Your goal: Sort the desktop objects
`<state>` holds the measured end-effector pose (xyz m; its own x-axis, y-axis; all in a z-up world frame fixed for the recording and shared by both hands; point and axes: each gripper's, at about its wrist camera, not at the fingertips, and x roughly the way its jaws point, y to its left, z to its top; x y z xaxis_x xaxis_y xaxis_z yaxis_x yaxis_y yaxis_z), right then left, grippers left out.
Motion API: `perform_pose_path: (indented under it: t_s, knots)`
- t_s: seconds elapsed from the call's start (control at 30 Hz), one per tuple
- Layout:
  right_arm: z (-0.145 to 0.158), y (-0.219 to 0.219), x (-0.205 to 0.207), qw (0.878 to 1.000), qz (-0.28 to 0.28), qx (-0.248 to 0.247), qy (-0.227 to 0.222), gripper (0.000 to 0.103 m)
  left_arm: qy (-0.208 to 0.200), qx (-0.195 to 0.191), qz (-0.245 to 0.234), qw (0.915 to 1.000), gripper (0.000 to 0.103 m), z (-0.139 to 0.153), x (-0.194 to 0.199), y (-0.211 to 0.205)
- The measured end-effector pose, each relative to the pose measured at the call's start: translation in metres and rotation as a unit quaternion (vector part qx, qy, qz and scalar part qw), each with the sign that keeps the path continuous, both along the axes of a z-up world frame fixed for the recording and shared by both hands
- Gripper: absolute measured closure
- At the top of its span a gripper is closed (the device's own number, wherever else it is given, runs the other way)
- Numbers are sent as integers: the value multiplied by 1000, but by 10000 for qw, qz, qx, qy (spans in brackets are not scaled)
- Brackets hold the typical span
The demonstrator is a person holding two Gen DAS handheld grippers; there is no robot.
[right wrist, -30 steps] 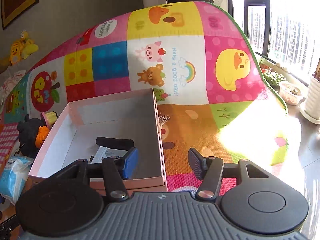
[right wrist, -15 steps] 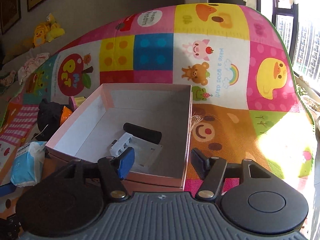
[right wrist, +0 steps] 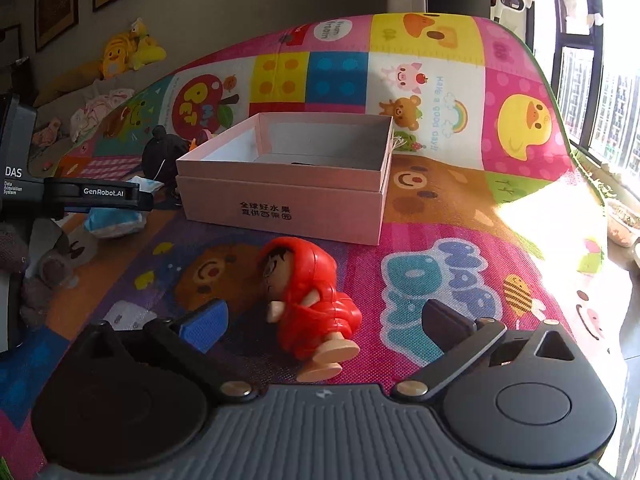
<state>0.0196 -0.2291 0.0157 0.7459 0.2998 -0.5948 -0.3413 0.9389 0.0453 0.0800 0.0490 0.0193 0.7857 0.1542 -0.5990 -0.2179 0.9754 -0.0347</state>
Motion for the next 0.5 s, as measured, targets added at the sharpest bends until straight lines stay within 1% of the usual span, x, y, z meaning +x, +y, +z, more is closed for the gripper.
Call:
perform_pose_path:
  t_s: [0.03,0.07,0.1,0.13,0.2,0.27,0.3,0.33,0.43,0.47,0.5]
  knots:
    - [-4,3,1,10000,3,-23,48,0,25,23,30,10000,5,0,3,2]
    - [-5,6,2,9999,12,-109,88,0,41,77,34,10000,15,1,4,2]
    - [-6,7,2,9999,41,-115,91,0,61,130,31,9999,20,1,4,2]
    - [-6,6,2,9999,73,-74,89,0,52,172,39,9998,21,2,2,2]
    - [-7,7,3,9998,94,-76,137,0,33,223,12,9997,28,2,-2,1]
    - [-7,6,4,9998,77,-60,157,0,16,257,-48,9997,31,2,-7,-2]
    - [-7,6,4,9998,67,-59,161,0,2,269,-113,9996,37,3,-10,-4]
    - [-7,6,4,9998,60,-58,163,0,-7,264,-203,9994,39,4,-14,-7]
    - [-8,7,4,9998,54,-67,180,0,-67,143,-614,9980,41,7,-32,-19]
    - [-8,7,4,9998,55,-73,190,0,-78,85,-820,9966,40,7,-42,-26]
    - [-8,8,5,9998,57,-79,199,0,-106,114,-938,9955,38,7,-50,-32]
